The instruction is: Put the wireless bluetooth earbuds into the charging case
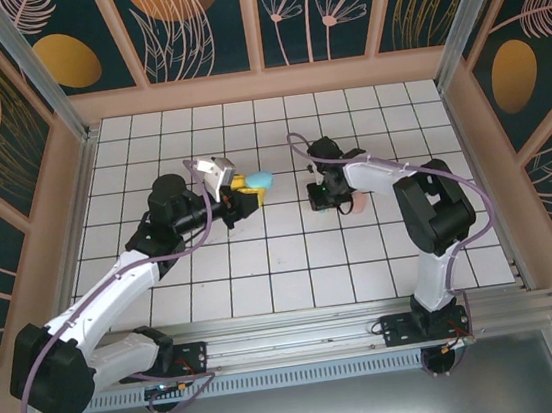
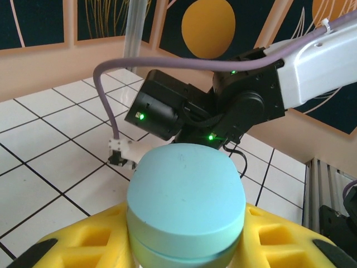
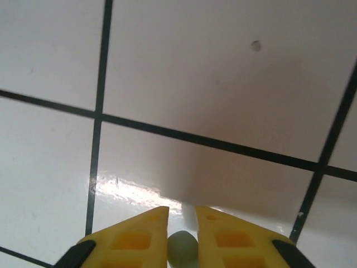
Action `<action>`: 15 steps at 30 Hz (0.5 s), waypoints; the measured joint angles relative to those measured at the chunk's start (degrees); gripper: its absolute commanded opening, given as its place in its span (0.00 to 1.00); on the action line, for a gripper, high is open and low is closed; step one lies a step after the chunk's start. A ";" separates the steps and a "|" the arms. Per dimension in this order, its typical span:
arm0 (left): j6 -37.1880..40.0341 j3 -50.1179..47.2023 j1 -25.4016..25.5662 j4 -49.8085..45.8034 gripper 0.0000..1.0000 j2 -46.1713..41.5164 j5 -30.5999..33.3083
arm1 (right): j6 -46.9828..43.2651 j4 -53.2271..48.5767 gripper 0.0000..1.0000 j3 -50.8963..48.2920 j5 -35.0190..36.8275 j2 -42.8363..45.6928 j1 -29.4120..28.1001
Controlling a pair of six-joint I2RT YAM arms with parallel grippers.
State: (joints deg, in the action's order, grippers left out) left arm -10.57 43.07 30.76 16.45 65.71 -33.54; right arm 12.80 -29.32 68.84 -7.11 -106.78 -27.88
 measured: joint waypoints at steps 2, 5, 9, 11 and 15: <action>0.00 0.00 0.00 0.00 0.00 0.44 0.00 | 1.75 0.00 0.28 0.02 0.00 -0.26 -0.02; 0.00 0.00 0.00 -0.02 0.00 0.68 0.00 | 3.45 -0.09 0.31 0.44 0.26 -1.27 -0.09; 0.00 0.00 0.00 -0.02 0.00 0.68 0.00 | 4.13 -0.48 0.32 1.42 0.63 -1.64 -0.09; 0.00 0.00 0.00 0.00 0.00 0.68 0.00 | 4.13 -0.31 0.32 1.64 0.59 -1.36 -0.07; 0.00 0.00 0.00 0.00 0.00 0.68 0.00 | 4.04 0.83 0.32 0.42 -0.09 1.53 0.04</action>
State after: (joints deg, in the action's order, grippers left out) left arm -10.57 43.07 30.76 16.45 66.39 -33.54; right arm 16.84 -28.49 69.25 -7.20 -105.25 -27.83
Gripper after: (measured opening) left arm 0.355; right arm 0.317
